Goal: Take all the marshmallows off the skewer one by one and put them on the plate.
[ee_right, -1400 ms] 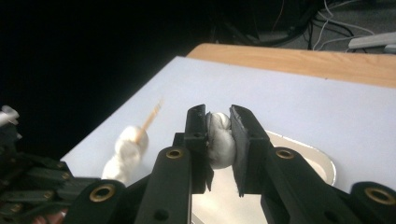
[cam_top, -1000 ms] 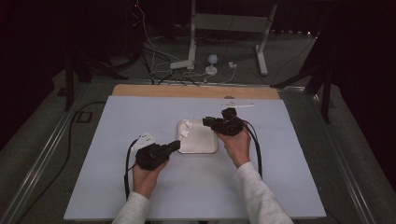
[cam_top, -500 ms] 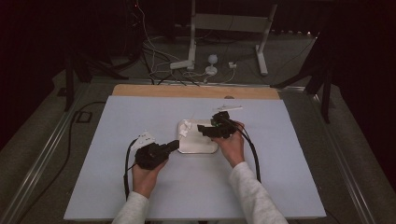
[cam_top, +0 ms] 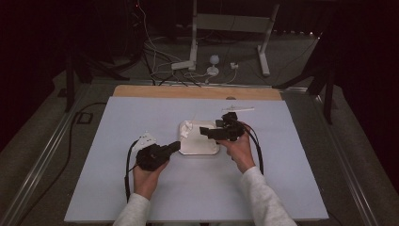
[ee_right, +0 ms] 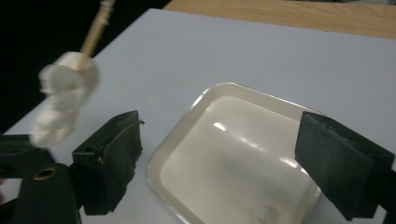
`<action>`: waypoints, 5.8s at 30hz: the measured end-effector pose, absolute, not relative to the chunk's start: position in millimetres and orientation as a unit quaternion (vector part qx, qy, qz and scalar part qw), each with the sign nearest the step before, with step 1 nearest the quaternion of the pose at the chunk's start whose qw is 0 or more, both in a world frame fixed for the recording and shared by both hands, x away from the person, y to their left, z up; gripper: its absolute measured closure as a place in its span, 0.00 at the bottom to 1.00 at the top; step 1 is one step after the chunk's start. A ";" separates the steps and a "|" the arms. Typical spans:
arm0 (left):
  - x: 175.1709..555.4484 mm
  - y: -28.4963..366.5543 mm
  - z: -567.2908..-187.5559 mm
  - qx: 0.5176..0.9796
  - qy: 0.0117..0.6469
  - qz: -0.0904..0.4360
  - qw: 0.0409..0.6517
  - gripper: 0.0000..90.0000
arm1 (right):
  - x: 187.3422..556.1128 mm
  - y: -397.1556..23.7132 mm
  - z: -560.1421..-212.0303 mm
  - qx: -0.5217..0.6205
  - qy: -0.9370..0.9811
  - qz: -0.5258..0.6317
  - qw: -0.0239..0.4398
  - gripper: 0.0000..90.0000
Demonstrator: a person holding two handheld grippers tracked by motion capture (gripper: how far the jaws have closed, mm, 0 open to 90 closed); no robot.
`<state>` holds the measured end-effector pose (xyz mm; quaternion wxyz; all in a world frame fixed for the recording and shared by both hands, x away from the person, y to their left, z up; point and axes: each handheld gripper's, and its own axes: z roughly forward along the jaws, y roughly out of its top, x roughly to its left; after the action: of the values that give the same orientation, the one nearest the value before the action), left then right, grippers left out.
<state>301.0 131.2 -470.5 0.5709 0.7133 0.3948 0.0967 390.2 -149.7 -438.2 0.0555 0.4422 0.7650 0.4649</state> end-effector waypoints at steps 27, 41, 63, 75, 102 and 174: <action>300.5 127.8 -472.5 0.716 0.389 0.097 0.572 1.00 | 384.0 -117.4 -426.2 0.389 0.758 0.520 -0.071 0.63; 299.7 123.6 -473.5 0.723 0.377 0.100 0.571 1.00 | 380.5 -113.6 -421.6 0.388 0.742 0.538 -0.099 0.86; 296.6 121.0 -480.5 0.739 0.359 0.128 0.556 1.00 | 376.7 -115.6 -392.2 0.389 0.744 0.542 -0.025 0.88; 300.7 121.3 -487.1 0.745 0.375 0.126 0.537 1.00 | 381.5 -156.4 -358.4 0.400 0.720 0.566 0.025 0.89; 302.8 128.2 -484.6 0.722 0.393 0.105 0.559 1.00 | 386.8 -152.0 -434.5 0.429 0.762 0.485 0.020 0.85; 299.2 123.1 -476.8 0.727 0.362 0.113 0.573 1.00 | 359.1 -98.6 -427.6 0.376 0.767 0.517 -0.043 0.86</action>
<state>299.2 123.1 -476.8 0.5730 0.7266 0.3618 0.1133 359.1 -98.6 -427.6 -0.0435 0.3762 0.7674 0.5174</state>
